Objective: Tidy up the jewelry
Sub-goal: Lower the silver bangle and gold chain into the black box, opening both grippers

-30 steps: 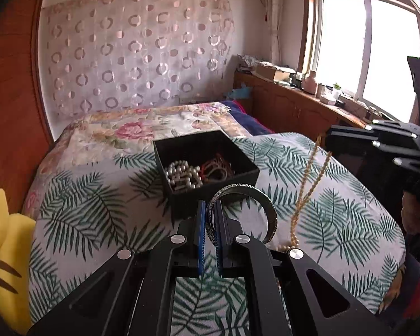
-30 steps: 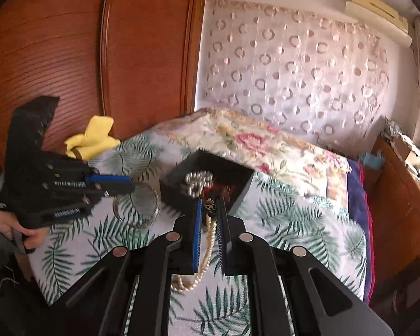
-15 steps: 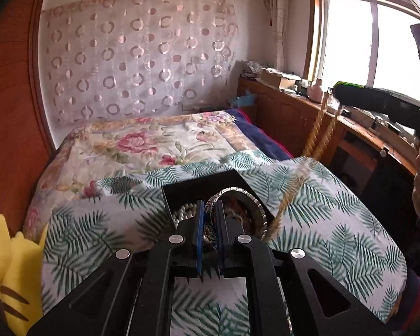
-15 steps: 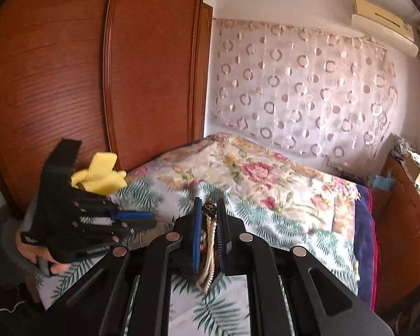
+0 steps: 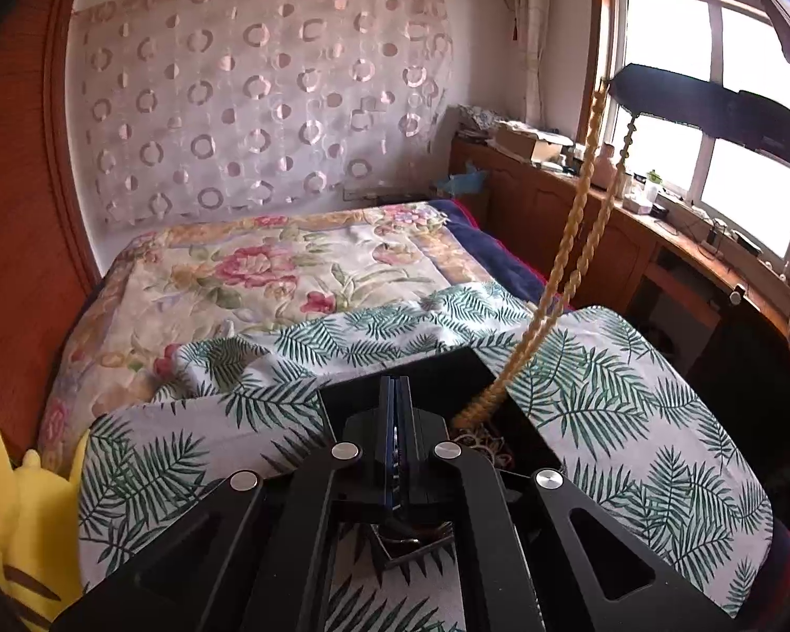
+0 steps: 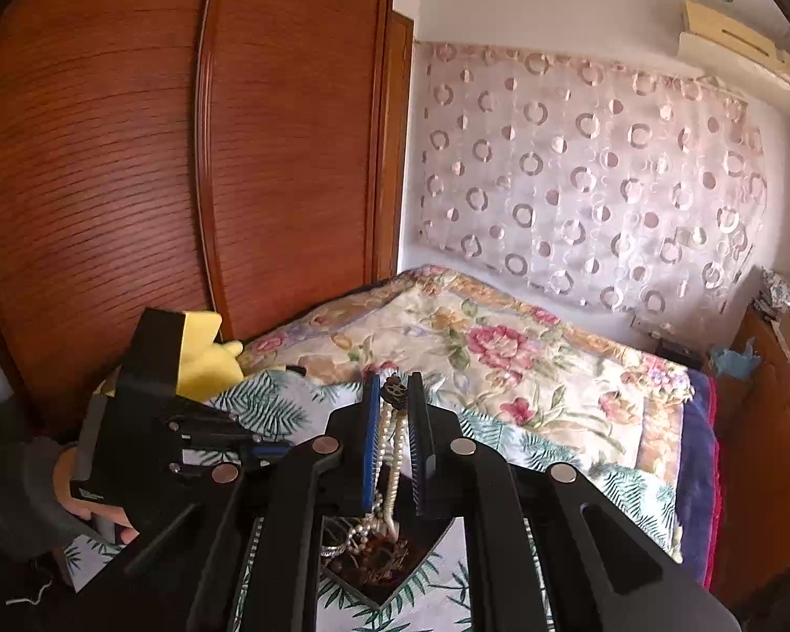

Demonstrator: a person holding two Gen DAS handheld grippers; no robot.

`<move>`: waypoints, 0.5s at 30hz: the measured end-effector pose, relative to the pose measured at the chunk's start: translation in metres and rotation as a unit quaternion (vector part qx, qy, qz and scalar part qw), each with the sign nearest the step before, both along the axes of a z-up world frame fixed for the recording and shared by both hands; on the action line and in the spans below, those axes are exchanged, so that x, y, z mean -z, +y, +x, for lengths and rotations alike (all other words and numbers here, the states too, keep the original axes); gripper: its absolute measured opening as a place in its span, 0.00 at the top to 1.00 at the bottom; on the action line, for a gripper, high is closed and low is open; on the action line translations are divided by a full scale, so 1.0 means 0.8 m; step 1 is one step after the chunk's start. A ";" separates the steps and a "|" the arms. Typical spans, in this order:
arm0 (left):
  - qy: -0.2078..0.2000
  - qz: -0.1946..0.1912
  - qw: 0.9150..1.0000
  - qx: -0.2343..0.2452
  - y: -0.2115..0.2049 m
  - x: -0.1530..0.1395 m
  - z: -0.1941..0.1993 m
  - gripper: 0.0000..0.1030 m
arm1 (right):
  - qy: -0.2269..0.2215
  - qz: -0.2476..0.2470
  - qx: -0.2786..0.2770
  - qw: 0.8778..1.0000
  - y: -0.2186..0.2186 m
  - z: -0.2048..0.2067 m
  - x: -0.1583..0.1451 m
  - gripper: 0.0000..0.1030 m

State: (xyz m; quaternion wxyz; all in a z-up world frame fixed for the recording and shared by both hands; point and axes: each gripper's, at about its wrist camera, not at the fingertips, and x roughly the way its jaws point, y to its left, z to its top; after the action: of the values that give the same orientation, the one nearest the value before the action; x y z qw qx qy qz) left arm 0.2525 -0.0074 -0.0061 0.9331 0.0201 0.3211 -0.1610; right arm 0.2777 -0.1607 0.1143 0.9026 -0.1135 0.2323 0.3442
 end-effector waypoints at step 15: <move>0.014 -0.002 1.000 -0.026 0.015 0.022 -0.017 0.92 | 0.104 -0.023 0.008 0.994 0.023 0.017 0.117 0.87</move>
State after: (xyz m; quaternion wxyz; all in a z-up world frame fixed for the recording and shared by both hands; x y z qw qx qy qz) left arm 0.2390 0.0049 -0.0237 0.9322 0.0081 0.3345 -0.1378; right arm 0.2915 -0.1423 0.0208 0.8736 -0.0964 0.3333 0.3412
